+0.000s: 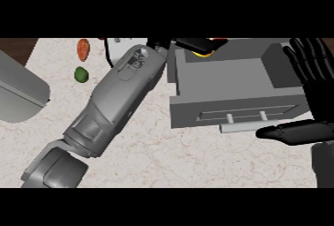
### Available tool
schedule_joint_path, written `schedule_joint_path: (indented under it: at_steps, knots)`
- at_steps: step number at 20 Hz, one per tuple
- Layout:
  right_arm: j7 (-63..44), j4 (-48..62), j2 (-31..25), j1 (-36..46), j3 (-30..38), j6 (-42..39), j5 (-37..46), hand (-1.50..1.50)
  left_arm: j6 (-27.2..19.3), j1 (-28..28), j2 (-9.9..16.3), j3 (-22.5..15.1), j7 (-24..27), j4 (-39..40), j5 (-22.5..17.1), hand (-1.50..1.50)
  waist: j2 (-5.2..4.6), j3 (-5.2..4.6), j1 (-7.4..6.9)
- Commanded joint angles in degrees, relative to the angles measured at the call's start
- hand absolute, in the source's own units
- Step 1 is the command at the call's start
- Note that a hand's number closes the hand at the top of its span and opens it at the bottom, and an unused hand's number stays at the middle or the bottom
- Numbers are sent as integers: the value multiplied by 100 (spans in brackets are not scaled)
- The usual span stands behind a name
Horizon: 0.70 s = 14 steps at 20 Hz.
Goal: Pick up the cup, place it into the drawer and close the drawer
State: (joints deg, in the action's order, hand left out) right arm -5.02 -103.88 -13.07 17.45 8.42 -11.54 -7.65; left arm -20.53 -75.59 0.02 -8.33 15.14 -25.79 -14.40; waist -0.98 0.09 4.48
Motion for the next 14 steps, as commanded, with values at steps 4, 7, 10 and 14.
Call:
schedule_joint_path:
  at_steps: [4, 7, 10, 14]
  knots:
    - [245, 293, -106, 183, 106, -173, -92, -150, 391, -290, -2, -676, -558, 803, -310, 150, -93, 10, 325]
    - [148, 175, 103, 264, -233, -77, 69, -150, 626, -72, -2, -1000, -398, 899, -322, 150, -130, 5, 427]
    - [168, 419, 14, 526, -59, -188, -160, -150, 607, 183, -2, -1354, -243, 894, -311, 150, -163, 8, 506]
    - [190, 259, 151, 440, -400, -320, -119, -150, 545, 261, -2, -1262, -113, 665, -753, -150, -180, 2, 714]
